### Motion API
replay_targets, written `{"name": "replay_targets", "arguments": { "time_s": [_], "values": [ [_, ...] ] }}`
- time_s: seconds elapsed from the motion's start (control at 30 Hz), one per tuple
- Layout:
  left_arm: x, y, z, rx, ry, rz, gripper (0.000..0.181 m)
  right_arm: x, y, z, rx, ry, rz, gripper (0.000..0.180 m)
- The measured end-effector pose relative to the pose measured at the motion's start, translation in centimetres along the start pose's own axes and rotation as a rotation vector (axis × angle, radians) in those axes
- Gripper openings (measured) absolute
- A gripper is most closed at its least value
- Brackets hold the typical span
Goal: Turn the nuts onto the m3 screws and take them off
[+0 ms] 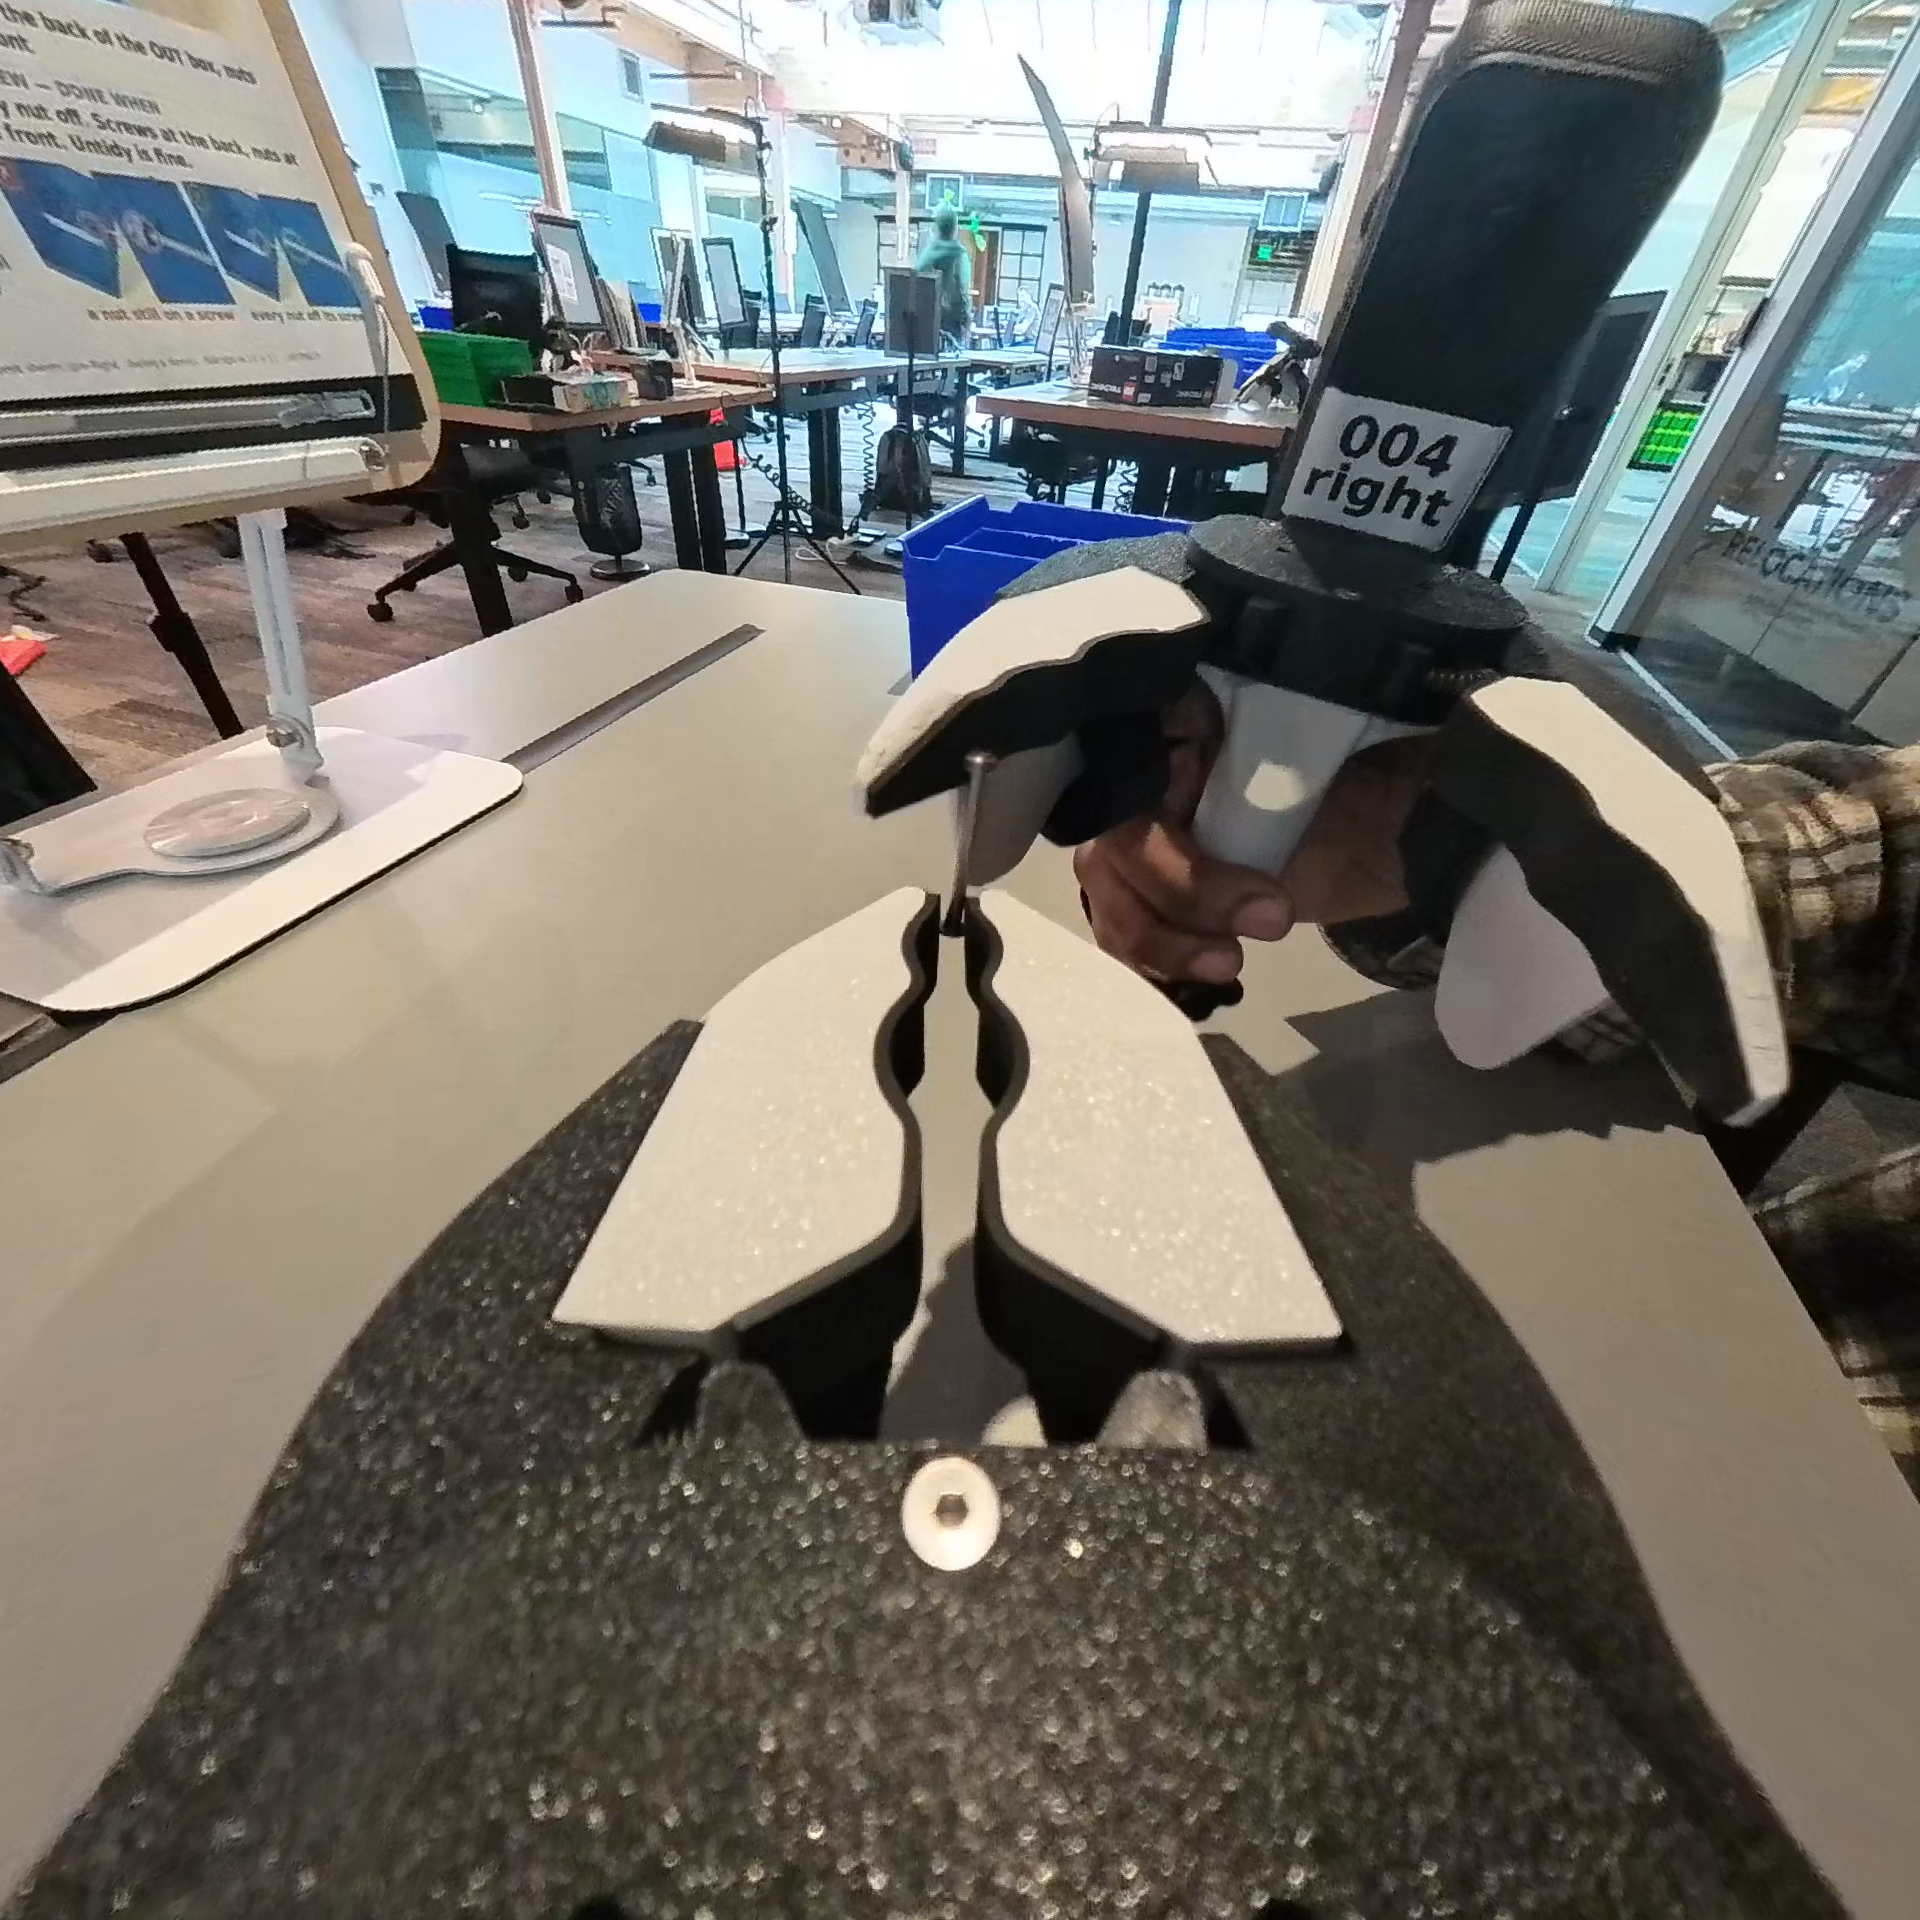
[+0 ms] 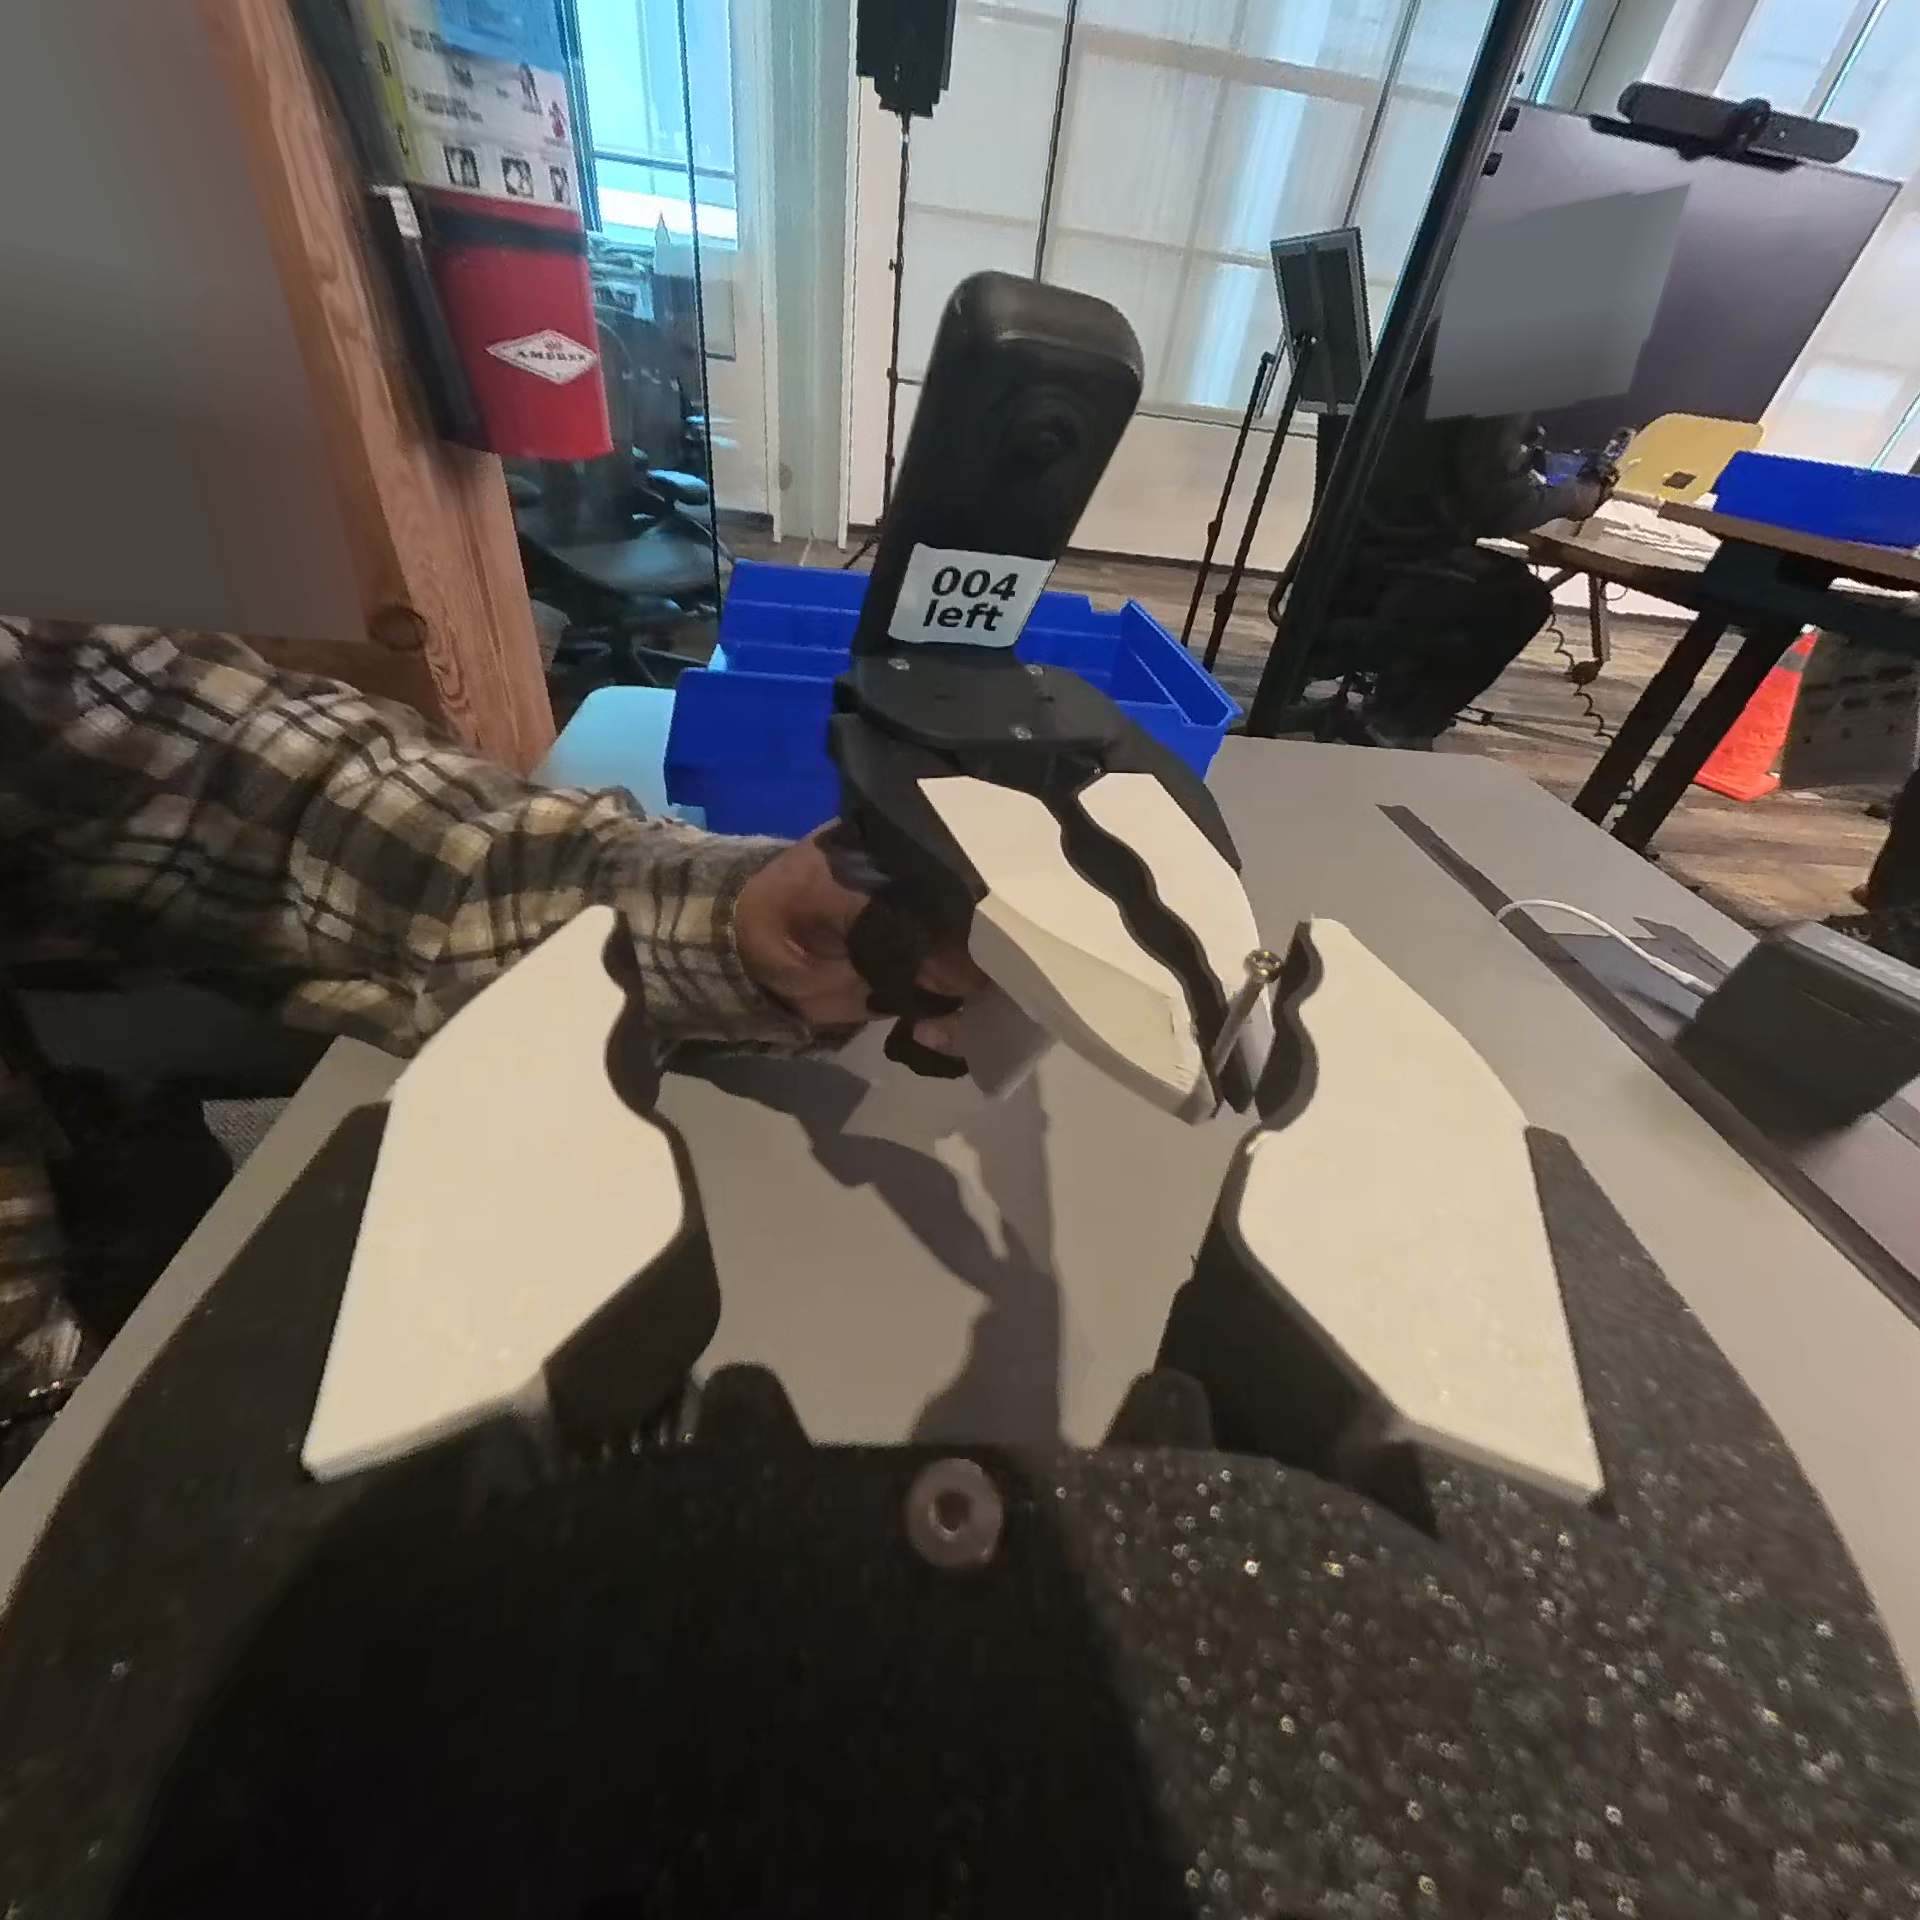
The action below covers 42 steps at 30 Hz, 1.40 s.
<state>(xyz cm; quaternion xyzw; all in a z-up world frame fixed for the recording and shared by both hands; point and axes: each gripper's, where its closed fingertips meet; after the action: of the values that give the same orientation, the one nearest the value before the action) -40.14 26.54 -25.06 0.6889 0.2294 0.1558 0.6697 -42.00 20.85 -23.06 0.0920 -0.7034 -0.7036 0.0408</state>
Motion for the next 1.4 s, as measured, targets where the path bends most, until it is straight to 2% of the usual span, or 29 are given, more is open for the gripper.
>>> {"name": "replay_targets", "arguments": {
  "time_s": [1.4],
  "values": [
    [0.1, -0.02, 0.24, -0.019, -0.012, -0.018, 0.004, -0.18, -0.17, -0.36, -0.059, -0.025, -0.051, 0.115]
  ]
}}
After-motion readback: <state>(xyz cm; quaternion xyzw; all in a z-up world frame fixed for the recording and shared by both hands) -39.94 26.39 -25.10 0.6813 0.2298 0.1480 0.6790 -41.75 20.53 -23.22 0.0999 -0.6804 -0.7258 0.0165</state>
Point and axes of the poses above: each gripper's, where its closed fingertips meet, x out along the fingers, y out of its top, z = x × y across the jaws, and after that the axes turned 7 degrees about x, right-handed
